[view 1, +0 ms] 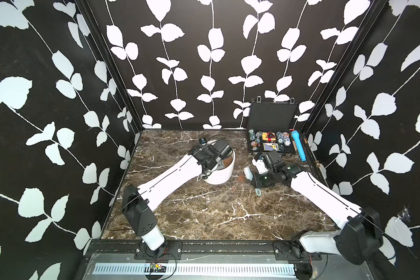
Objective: Scrub the dried mud off the ceramic pot
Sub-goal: Rotate the pot at the center of the board.
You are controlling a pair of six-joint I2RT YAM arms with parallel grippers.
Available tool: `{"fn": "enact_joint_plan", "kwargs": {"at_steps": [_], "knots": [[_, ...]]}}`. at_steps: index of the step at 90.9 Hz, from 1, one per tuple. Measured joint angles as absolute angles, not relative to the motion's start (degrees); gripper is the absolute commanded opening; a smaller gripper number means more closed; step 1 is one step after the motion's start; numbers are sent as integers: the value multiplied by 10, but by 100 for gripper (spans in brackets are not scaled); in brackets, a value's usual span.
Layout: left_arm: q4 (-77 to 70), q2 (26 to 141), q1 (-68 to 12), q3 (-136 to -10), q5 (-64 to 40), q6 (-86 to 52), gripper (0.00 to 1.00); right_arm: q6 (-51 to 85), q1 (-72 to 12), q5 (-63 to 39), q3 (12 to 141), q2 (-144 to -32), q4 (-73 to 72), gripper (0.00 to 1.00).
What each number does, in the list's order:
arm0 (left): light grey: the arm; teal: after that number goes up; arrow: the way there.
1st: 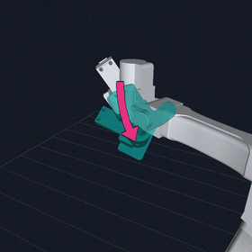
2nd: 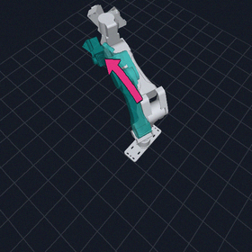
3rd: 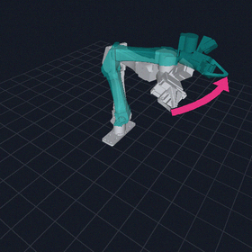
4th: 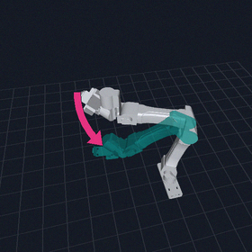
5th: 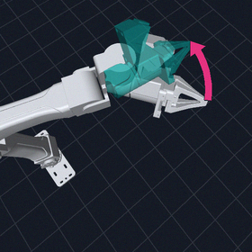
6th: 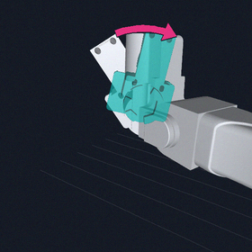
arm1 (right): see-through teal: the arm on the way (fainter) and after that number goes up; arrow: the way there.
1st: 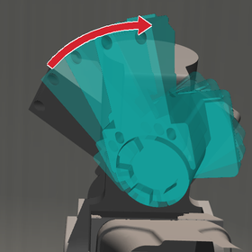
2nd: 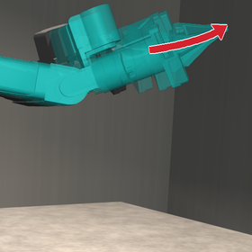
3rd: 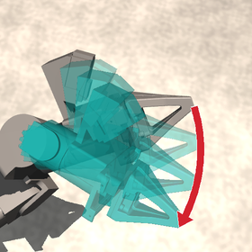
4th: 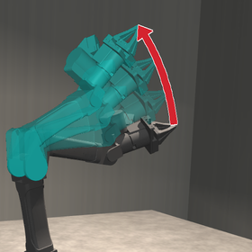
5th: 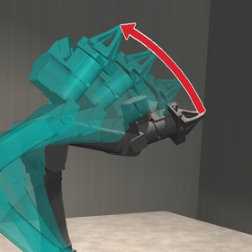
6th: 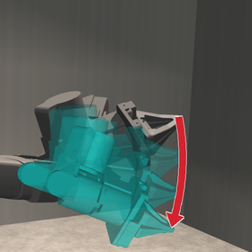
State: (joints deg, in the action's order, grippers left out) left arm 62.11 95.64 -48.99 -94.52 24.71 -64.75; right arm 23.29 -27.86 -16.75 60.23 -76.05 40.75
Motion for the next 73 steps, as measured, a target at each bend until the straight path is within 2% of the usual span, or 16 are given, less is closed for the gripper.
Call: {"fn": "enact_joint_plan", "kwargs": {"at_steps": [20, 30, 65, 73], "knots": [[658, 998, -494, -954, 262, -769, 72, 224, -260, -192, 593, -761, 393, 0], [658, 999, -494, -952, 265, -797, 67, 222, -255, -203, 588, -761, 390, 0], [635, 1020, -492, -938, 254, -817, 32, 218, -249, -211, 587, -761, 380, 0], [636, 1019, -488, -938, 253, -826, 21, 218, -248, -213, 587, -761, 379, 0]]}}
